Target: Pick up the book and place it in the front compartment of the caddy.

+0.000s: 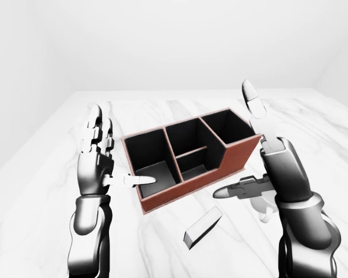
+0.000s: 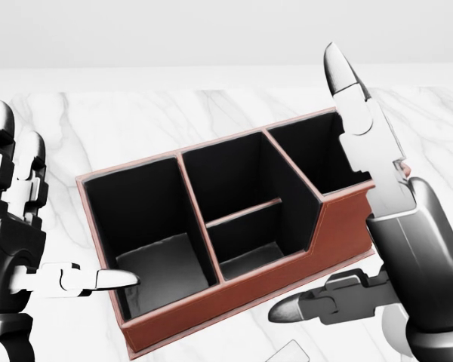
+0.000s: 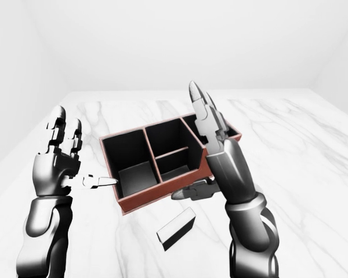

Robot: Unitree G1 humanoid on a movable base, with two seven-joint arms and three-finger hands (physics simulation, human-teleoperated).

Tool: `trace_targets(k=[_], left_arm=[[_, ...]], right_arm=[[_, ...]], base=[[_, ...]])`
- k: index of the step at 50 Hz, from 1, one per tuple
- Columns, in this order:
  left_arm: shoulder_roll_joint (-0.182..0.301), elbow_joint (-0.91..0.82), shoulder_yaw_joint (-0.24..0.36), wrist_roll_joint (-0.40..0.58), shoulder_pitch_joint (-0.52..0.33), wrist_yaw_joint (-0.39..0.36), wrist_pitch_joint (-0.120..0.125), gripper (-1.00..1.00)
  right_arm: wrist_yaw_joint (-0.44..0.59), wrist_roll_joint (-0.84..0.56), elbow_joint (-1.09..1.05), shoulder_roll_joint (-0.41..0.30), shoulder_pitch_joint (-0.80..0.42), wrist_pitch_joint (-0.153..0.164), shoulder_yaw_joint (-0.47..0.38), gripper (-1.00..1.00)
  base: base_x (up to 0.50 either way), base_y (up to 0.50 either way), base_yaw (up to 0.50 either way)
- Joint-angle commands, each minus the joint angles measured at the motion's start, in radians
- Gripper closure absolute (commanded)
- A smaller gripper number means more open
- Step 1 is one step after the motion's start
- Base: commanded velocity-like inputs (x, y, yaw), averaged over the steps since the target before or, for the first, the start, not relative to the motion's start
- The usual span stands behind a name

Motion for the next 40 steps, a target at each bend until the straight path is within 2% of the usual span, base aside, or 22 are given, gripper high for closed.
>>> trace_targets(k=[1,40], left_arm=[[0.000,0.004,-0.001,0.000,0.000,0.001,0.000,-1.00],[0.000,0.017,-0.002,0.003,0.001,0.001,0.000,-1.00]], right_arm=[[0.022,-0.057,0.003,0.006,0.018,0.000,0.028,-1.00],[0.107,-0.217,-0.001,0.025,0.125,0.000,0.054,-1.00]], base=[[0.00,0.00,0.00],[0.00,0.00,0.00]])
